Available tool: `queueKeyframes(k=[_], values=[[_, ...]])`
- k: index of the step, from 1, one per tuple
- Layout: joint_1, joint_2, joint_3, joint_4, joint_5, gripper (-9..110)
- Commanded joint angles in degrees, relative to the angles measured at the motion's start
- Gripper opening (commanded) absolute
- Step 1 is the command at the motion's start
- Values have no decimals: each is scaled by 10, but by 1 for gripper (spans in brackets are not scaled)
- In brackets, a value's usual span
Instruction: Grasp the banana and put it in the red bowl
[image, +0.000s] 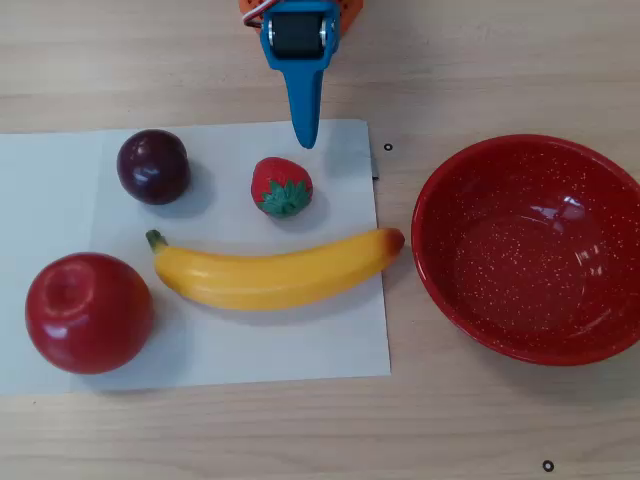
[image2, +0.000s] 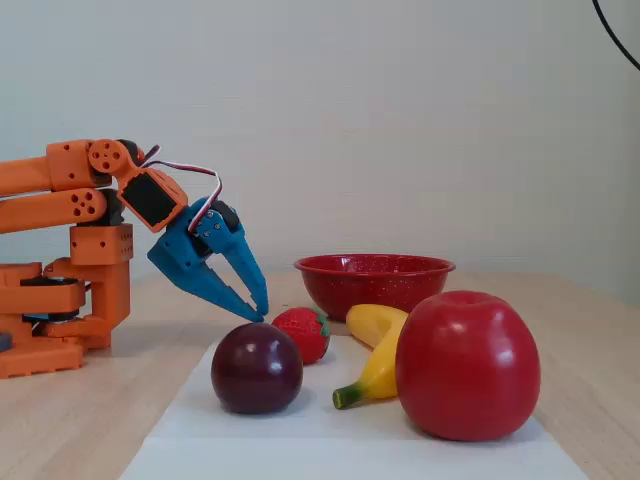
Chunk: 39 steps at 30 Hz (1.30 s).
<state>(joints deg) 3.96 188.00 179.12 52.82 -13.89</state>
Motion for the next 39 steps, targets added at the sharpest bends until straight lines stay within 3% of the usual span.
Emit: queueKeyframes(k=[1, 27, 39], values=[[-8, 7, 8, 0, -9, 0], [-8, -10, -4, 5, 5, 0], [-2, -138, -204, 125, 11, 0]])
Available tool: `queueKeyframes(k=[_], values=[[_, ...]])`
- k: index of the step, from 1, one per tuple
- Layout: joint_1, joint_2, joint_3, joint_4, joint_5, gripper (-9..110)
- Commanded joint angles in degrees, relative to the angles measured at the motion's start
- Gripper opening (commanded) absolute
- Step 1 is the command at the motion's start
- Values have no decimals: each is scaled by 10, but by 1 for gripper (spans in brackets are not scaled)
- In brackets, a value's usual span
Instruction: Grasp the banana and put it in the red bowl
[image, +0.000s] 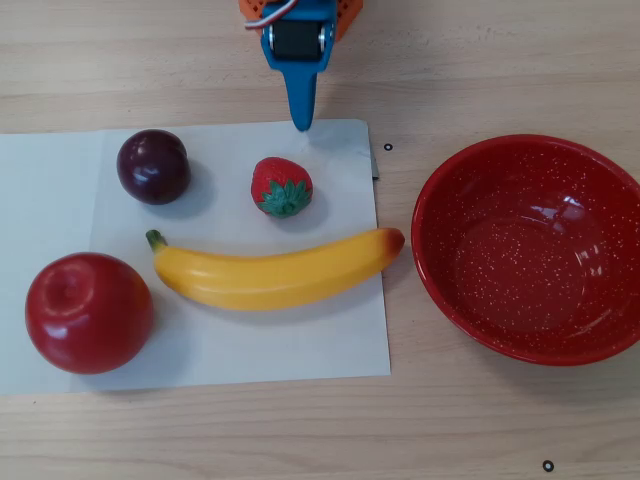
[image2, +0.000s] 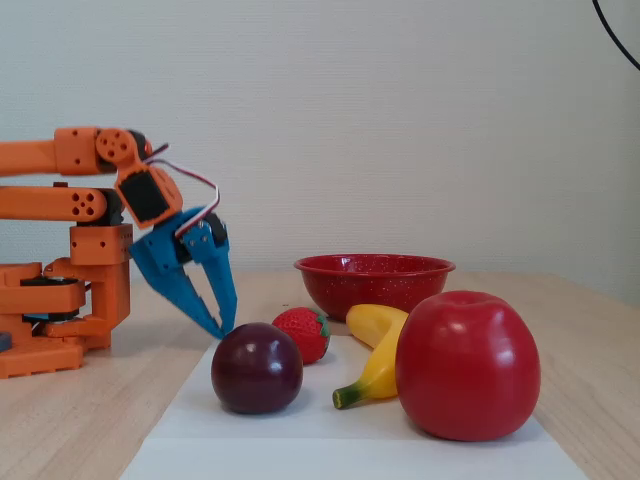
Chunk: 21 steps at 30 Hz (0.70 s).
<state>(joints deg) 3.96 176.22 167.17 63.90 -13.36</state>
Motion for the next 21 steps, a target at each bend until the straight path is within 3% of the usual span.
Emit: queueKeyframes(k=[1, 21], values=[[0, -33, -106, 27, 6, 0], [-30, -338, -455, 126, 89, 0]])
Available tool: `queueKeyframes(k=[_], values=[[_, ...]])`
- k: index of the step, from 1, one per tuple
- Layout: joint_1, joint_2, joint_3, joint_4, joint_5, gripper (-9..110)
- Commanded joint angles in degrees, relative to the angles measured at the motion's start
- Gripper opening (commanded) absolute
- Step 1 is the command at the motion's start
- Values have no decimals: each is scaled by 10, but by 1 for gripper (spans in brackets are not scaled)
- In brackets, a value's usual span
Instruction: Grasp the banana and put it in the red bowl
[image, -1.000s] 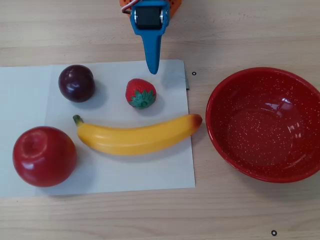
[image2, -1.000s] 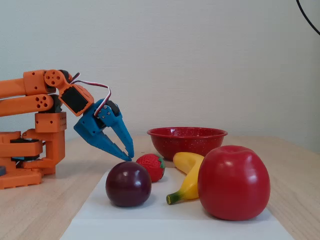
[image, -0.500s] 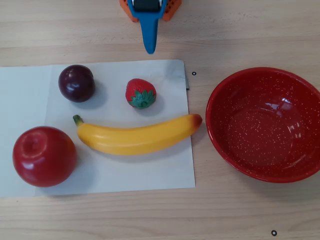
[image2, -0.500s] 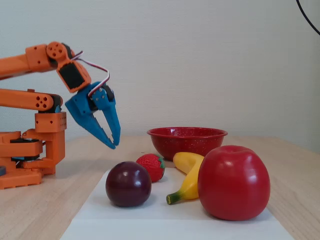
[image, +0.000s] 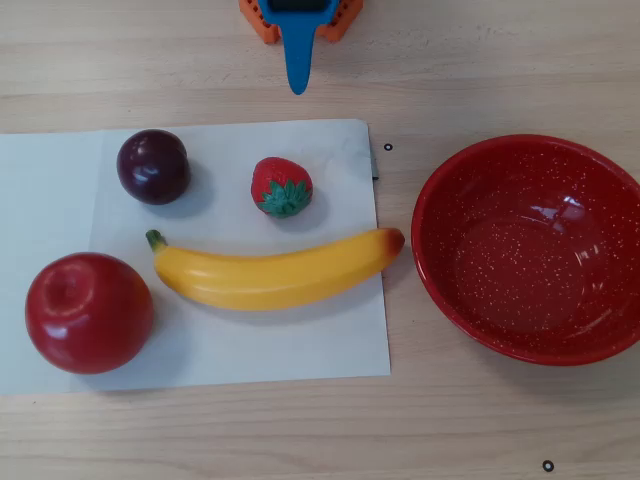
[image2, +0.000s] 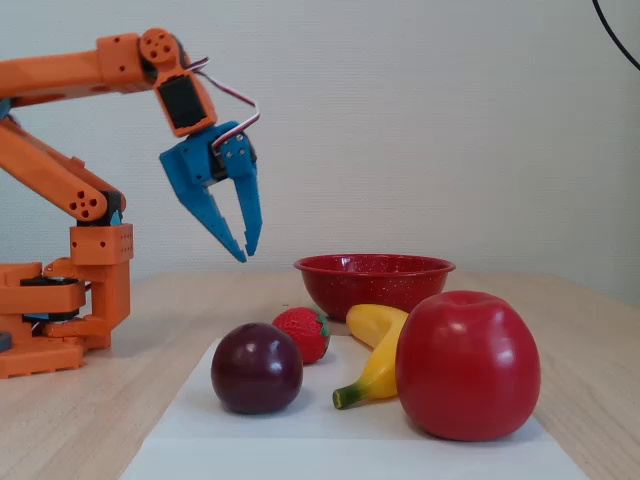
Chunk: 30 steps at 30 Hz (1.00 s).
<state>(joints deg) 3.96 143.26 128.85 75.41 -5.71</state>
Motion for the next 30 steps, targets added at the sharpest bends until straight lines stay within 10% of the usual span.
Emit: queueKeyframes(k=[1, 30], values=[[-34, -20, -87, 15, 15, 0], [-59, -462, -494, 124, 40, 10]])
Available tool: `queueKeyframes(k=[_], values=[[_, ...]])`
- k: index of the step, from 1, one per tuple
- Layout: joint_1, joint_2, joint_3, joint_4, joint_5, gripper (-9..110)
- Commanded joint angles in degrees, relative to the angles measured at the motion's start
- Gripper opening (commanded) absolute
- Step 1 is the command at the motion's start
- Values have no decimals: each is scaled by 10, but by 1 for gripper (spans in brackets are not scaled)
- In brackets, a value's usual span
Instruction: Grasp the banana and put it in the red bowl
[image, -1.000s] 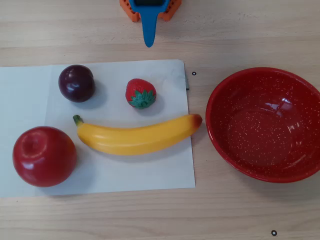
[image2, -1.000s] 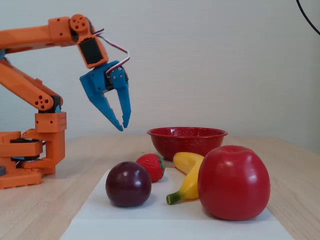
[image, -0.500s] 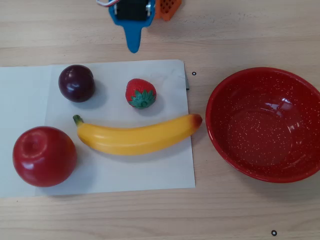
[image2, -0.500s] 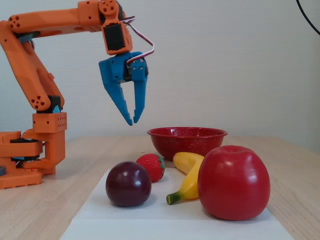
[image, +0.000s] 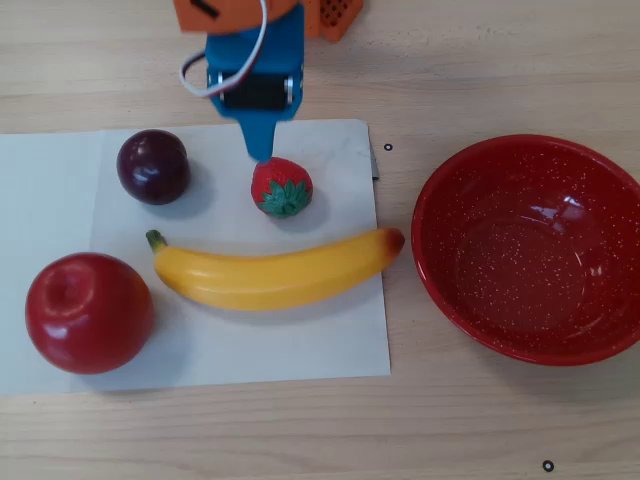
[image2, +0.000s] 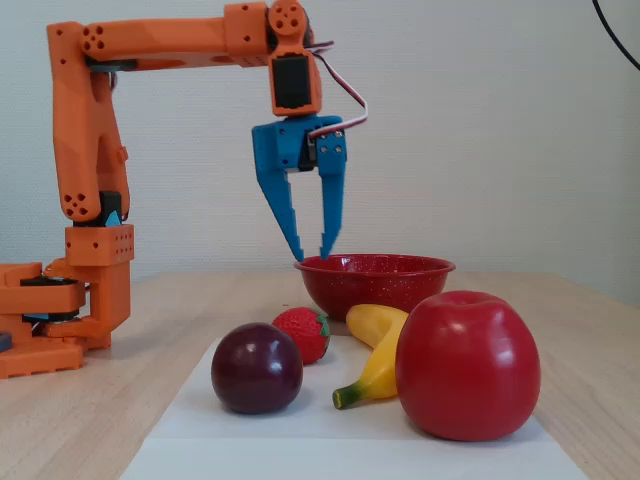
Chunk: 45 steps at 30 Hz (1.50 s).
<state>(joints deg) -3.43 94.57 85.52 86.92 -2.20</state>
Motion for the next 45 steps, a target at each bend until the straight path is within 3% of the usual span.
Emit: queueKeyframes(k=[1, 18, 45], values=[[18, 13, -70, 9, 4, 12], [47, -132, -171, -22, 2, 60], [43, -296, -266, -69, 6, 65]])
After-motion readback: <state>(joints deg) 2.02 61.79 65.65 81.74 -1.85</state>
